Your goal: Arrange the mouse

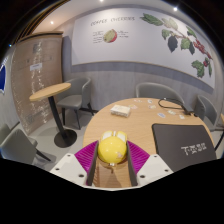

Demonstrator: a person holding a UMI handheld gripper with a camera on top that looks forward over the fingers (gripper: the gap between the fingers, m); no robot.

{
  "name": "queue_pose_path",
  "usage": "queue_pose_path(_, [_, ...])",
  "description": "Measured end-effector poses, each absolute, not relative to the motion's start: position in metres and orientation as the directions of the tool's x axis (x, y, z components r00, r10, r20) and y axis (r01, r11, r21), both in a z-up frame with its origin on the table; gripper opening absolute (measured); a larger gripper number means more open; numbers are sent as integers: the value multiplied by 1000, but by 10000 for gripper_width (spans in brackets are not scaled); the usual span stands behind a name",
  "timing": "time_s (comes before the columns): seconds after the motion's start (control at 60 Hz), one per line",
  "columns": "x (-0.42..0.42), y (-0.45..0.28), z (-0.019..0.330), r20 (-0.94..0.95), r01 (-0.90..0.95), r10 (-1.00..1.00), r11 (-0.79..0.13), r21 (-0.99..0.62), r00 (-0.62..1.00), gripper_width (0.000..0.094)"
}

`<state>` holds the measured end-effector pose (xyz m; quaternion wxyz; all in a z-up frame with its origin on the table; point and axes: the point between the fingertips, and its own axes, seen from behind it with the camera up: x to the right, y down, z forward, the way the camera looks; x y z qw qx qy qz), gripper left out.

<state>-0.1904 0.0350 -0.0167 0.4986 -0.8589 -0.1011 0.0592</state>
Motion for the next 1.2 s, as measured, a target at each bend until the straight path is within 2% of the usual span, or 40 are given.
queue_pose_path(0.117, [-198,36,-13,-30,99,259,-470,-877,965,405])
queue_pose_path(0.2, [-211,27,0,-111,66,328,-485,-872,938,375])
queue_pose_path(0.367, [-131,11,127,-60,19,284,-268,-963,957,374])
queue_pose_path(0.433, [-80,7,152,-42,9,229,-217,-976,973,373])
queue_pose_path(0.517, [-10,16,136,-34,-4,111,-263,-965,993,373])
queue_pose_path(0.6, [43,19,71,-32,-26,9,-385,-923,999,370])
queue_pose_path(0.617, [54,12,47,-32,-28,3,-406,-913,999,371])
queue_pose_path(0.633, [54,20,49,-34,-32,-4,-437,-899,999,371])
queue_pose_path(0.717, [61,18,10,-49,-41,1,-508,-861,999,374])
queue_pose_path(0.783, [66,15,-10,-54,-44,3,-543,-839,999,428])
queue_pose_path(0.9, [68,7,-11,1,40,71,-553,-833,997,551])
queue_pose_path(0.983, [70,-7,2,17,72,108,-524,-849,994,840])
queue_pose_path(1.0, [69,-10,7,20,79,121,-510,-857,992,869])
queue_pose_path(1.2, [101,-57,50,-44,-3,96,-388,-922,994,858])
